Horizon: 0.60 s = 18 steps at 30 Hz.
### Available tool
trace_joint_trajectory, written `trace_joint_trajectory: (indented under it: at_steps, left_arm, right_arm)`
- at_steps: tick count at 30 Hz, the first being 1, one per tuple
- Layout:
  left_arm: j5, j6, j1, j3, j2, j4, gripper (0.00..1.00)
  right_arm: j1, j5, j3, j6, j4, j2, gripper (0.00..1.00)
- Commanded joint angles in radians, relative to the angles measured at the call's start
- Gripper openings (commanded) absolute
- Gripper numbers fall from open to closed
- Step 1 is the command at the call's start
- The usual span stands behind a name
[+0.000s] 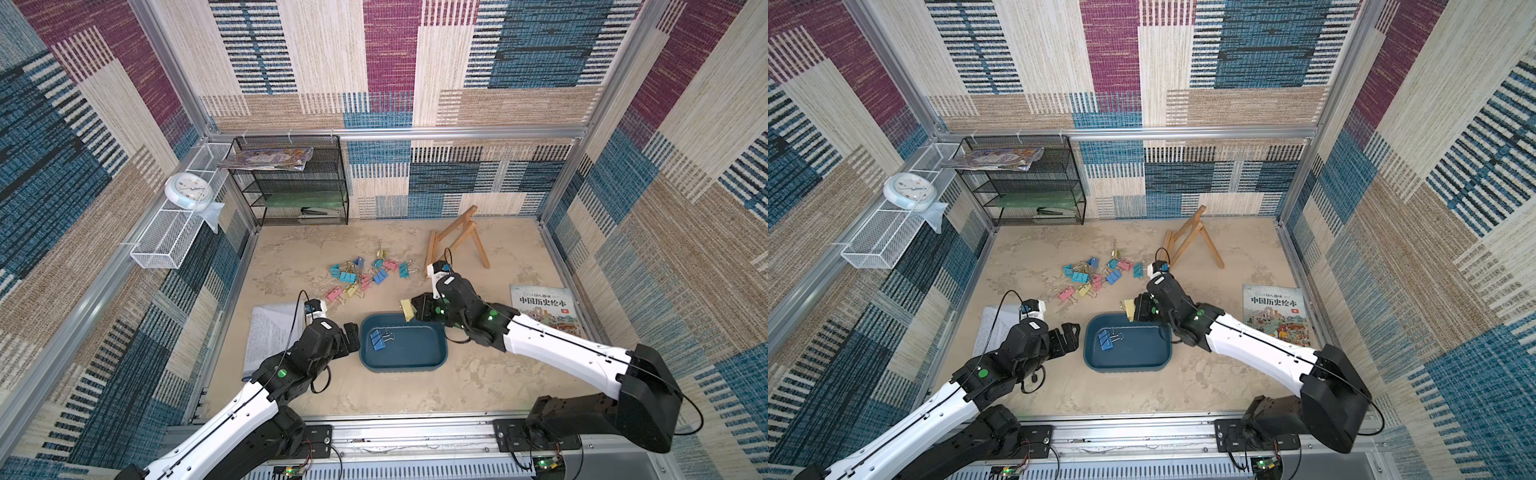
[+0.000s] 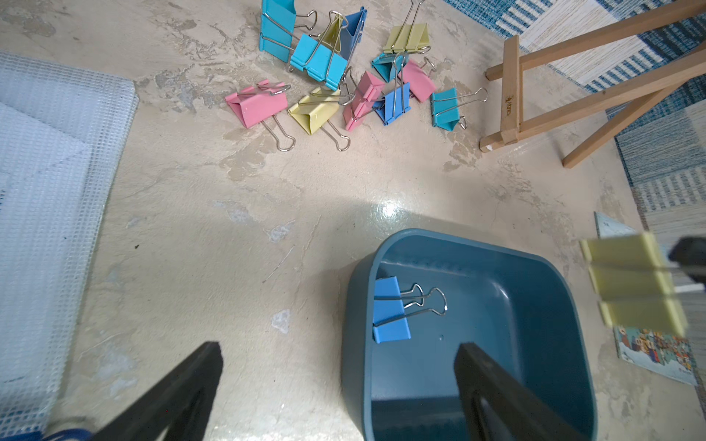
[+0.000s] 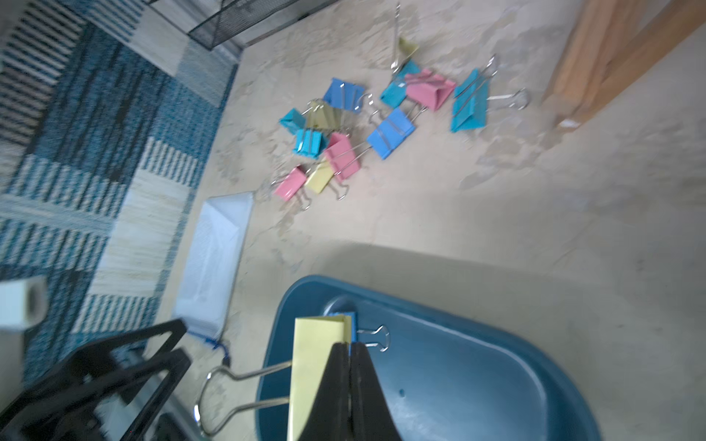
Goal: Put the binder clips in the storage box
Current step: Place the binder clip in the storage box.
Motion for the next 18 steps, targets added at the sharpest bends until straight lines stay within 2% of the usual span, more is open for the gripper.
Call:
trace_joint_trajectory:
  at_steps: [1, 4, 8, 13, 18]
  left_arm:
    - [-0.015, 0.003, 0.001, 0.0, 0.002, 0.021, 0.99]
    - [-0.018, 0.005, 0.001, 0.001, 0.006, 0.029, 0.99]
    - [-0.014, 0.005, 0.001, 0.003, 0.019, 0.04, 0.99]
    - [-0.008, 0.006, 0.001, 0.015, 0.037, 0.029, 0.99]
    - [-0.005, 0.001, 0.001, 0.012, 0.032, 0.022, 0.99]
  right_arm:
    - [0.066, -0.041, -0.088, 0.143, 0.159, -0.044, 0.0]
    - [0.138, -0.027, -0.15, 0.218, 0.224, -0.043, 0.0]
    - [0.199, -0.027, -0.124, 0.232, 0.239, 0.069, 0.0]
    - [0.231, -0.005, -0.054, 0.228, 0.244, 0.233, 0.0]
    - [0.232, 0.036, -0.035, 0.238, 0.268, 0.307, 0.0]
